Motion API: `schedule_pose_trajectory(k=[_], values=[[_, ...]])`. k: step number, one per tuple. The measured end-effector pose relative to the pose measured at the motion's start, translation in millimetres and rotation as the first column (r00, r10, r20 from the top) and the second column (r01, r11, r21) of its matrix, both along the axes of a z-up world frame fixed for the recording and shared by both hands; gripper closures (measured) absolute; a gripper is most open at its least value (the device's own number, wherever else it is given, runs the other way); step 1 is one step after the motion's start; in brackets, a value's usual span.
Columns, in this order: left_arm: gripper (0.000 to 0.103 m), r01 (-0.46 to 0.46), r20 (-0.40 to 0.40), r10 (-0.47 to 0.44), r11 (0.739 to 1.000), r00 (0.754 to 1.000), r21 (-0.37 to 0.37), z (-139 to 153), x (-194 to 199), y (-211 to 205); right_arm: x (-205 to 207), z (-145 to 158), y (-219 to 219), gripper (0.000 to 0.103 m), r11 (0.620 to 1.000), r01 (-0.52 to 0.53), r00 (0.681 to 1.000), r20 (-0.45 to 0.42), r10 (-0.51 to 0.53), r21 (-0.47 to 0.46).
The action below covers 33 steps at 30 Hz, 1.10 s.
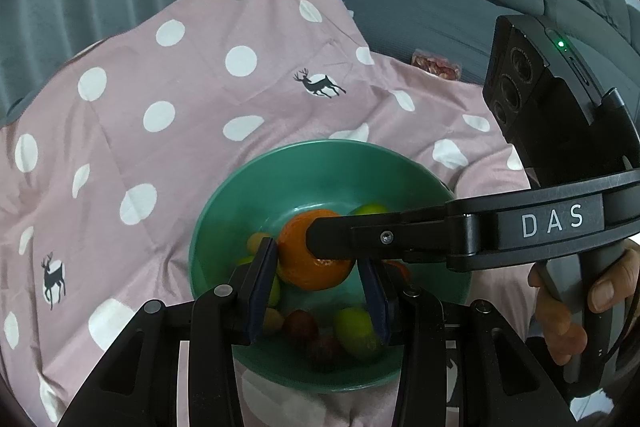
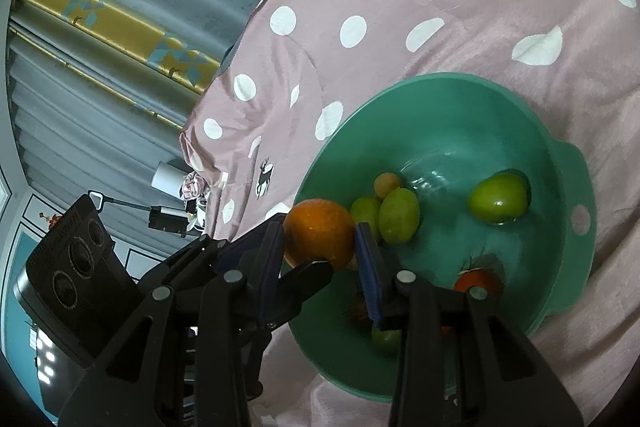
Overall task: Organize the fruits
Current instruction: 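Lower the held orange into the teal bowl with the right tool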
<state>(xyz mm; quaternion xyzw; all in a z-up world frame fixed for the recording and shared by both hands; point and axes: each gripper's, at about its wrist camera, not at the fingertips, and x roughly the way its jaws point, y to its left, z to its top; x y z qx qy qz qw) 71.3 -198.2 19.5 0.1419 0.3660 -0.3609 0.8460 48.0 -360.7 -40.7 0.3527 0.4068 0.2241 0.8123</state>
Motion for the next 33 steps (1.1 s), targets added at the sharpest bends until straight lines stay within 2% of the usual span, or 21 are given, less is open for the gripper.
schedule_pose_trajectory(k=[33], values=[[0.061, -0.008, -0.095, 0.008, 1.0, 0.995, 0.002, -14, 24, -8, 12, 4, -3, 0.066, 0.999, 0.015, 0.999, -0.027, -0.017, -0.048]])
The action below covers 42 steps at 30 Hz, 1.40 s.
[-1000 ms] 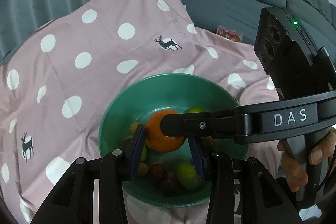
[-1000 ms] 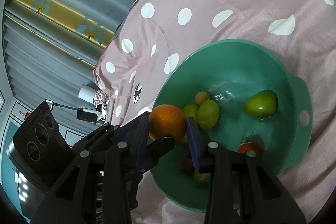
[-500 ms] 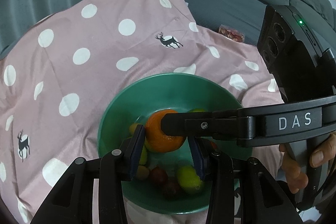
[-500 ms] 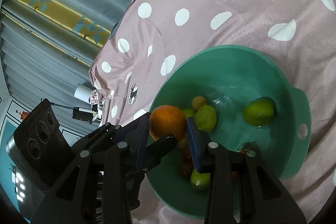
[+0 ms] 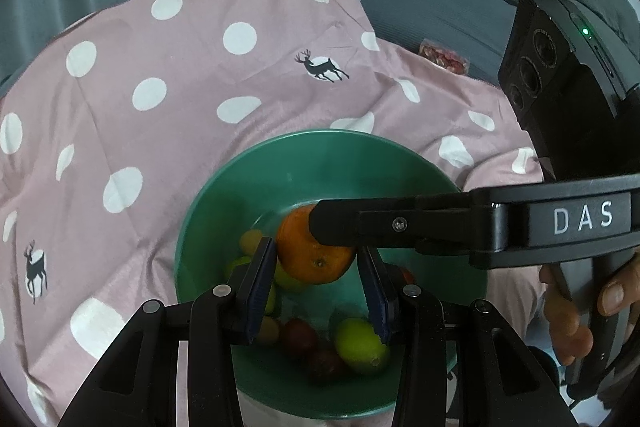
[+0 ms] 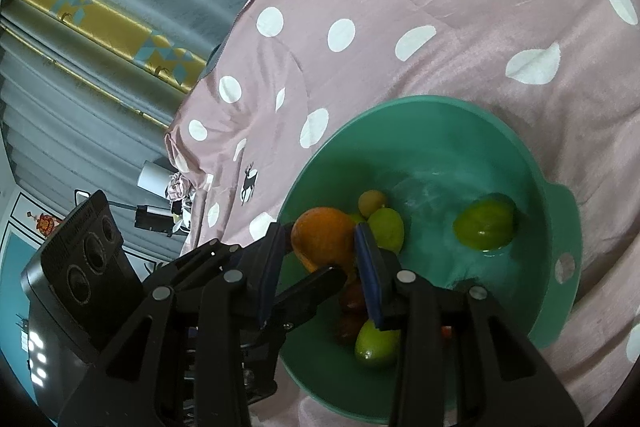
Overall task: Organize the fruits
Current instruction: 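Lower the held orange into the teal bowl with the right tool, then open the right tool to release the orange into the bowl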
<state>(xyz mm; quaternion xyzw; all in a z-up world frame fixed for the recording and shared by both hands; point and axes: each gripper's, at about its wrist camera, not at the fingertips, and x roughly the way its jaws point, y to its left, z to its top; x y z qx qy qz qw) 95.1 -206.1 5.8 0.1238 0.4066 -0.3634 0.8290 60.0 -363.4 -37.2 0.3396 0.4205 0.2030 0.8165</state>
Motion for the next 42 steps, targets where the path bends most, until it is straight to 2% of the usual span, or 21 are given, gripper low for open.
schedule_pose_trajectory(k=[35, 42], values=[[0.061, 0.006, -0.004, -0.006, 1.0, 1.0, 0.028, -5, 4, -5, 5, -10, 2, 0.066, 1.0, -0.004, 0.999, -0.054, 0.002, -0.027], [0.061, 0.018, -0.022, -0.017, 1.0, 1.0, 0.018, -6, 3, -8, 7, -13, 3, 0.062, 1.0, -0.001, 0.997, -0.081, 0.0, -0.016]])
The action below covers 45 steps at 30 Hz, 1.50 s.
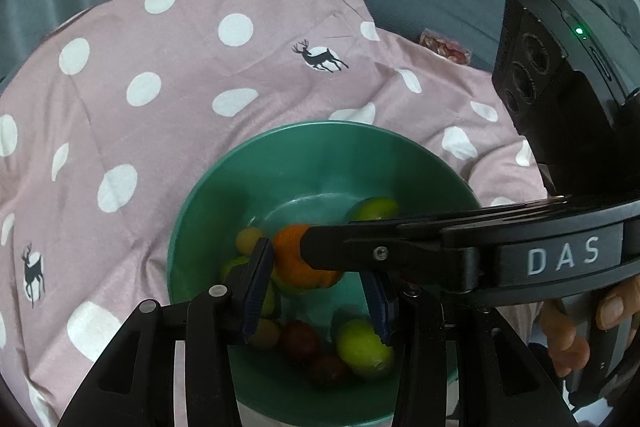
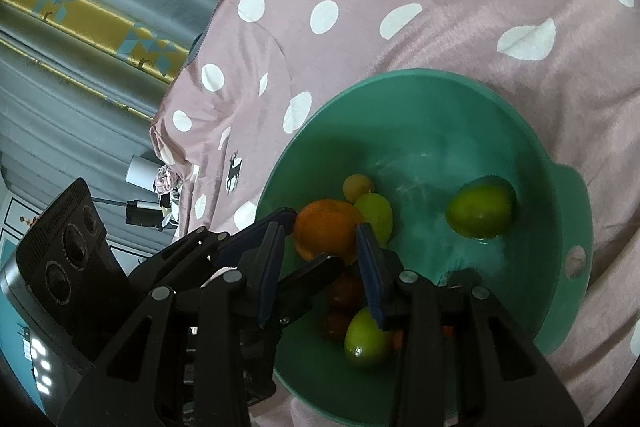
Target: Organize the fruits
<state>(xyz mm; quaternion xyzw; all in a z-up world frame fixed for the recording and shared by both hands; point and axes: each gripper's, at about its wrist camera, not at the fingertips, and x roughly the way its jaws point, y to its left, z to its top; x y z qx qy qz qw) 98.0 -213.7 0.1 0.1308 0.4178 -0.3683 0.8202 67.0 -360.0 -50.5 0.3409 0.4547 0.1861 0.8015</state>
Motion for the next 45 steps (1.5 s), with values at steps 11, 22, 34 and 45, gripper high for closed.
schedule_pose_trajectory(k=[11, 22, 34, 45], values=[[0.014, -0.021, 0.057, 0.02, 1.0, 0.998, 0.01, 11, -7, -1, -2, 7, 9, 0.033, 0.999, 0.014, 1.0, -0.007, -0.015, -0.043], [0.014, -0.06, 0.061, 0.059, 0.998, 0.996, 0.007, 18, -7, 9, -10, 17, 6, 0.029, 0.998, 0.03, 1.0, 0.007, -0.029, -0.062], [0.005, -0.108, 0.108, 0.107, 0.994, 0.988, 0.007, 34, -22, 20, -27, 49, 7, 0.018, 0.968, 0.079, 0.994, 0.095, -0.058, -0.236], [0.001, -0.233, 0.189, 0.225, 0.972, 0.956, 0.026, 49, -36, 42, -55, 89, 11, 0.0, 0.81, 0.18, 0.964, 0.263, -0.033, -0.558]])
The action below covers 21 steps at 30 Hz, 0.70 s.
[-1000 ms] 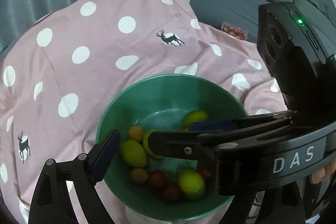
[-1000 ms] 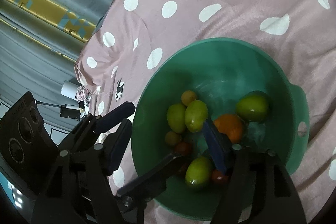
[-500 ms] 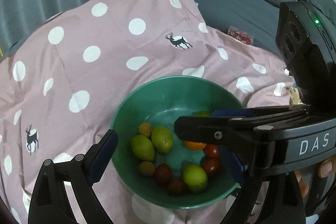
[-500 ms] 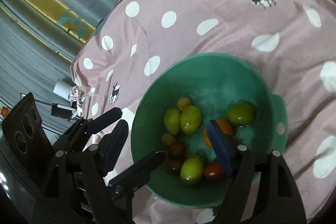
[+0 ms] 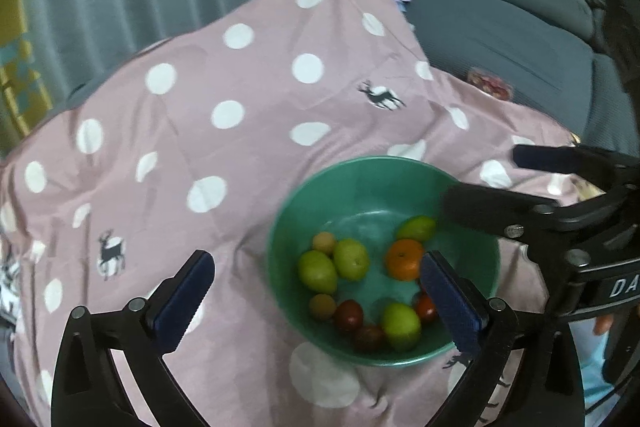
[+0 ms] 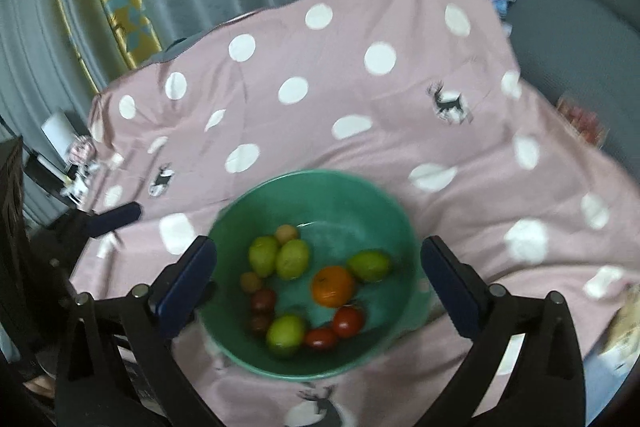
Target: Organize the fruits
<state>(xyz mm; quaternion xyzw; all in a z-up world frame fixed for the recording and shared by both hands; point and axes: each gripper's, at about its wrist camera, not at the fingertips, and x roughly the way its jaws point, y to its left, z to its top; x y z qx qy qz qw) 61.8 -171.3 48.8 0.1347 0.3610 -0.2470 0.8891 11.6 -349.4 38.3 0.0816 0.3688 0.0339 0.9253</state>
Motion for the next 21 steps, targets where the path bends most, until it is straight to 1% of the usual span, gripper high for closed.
schedule_pose_trajectory(k=[2, 5, 8, 9, 11, 13, 15, 19, 21], values=[[0.001, -0.038, 0.003, 0.038, 0.999, 0.999, -0.009, 3, -1, 6, -5, 5, -2, 0.0, 0.999, 0.013, 1.0, 0.012, -0.013, -0.032], [0.001, -0.092, 0.016, 0.092, 0.996, 0.996, -0.021, 7, -4, 14, -12, 10, -6, 0.0, 0.998, 0.017, 1.0, 0.024, -0.016, -0.057], [0.001, -0.158, 0.027, 0.158, 0.987, 0.987, -0.006, 12, -9, 19, -19, 14, -8, 0.0, 0.996, 0.025, 1.0, 0.013, -0.024, -0.085], [0.001, -0.166, 0.029, 0.166, 0.986, 0.986, -0.006, 14, -11, 20, -22, 15, -8, 0.0, 0.995, 0.031, 0.999, 0.012, -0.03, -0.096], [0.001, -0.152, 0.019, 0.153, 0.987, 0.988, -0.041, 19, -17, 24, -26, 15, -8, 0.0, 0.992, 0.032, 0.999, 0.005, -0.032, -0.12], [0.001, -0.143, 0.011, 0.144, 0.988, 0.989, -0.049, 23, -21, 23, -31, 16, -6, 0.0, 0.989, 0.026, 1.0, -0.004, -0.027, -0.146], [0.001, -0.146, 0.016, 0.147, 0.989, 0.989, -0.038, 27, -27, 23, -37, 18, -2, 0.0, 0.986, 0.011, 1.0, -0.013, -0.013, -0.165], [0.001, -0.185, 0.034, 0.185, 0.983, 0.982, 0.017, 35, -32, 15, -47, 22, 3, 0.0, 0.982, -0.019, 1.0, -0.01, 0.018, -0.186], [0.001, -0.18, 0.039, 0.179, 0.983, 0.983, 0.024, 39, -33, 11, -51, 24, 4, 0.0, 0.981, -0.025, 1.0, -0.005, 0.025, -0.194]])
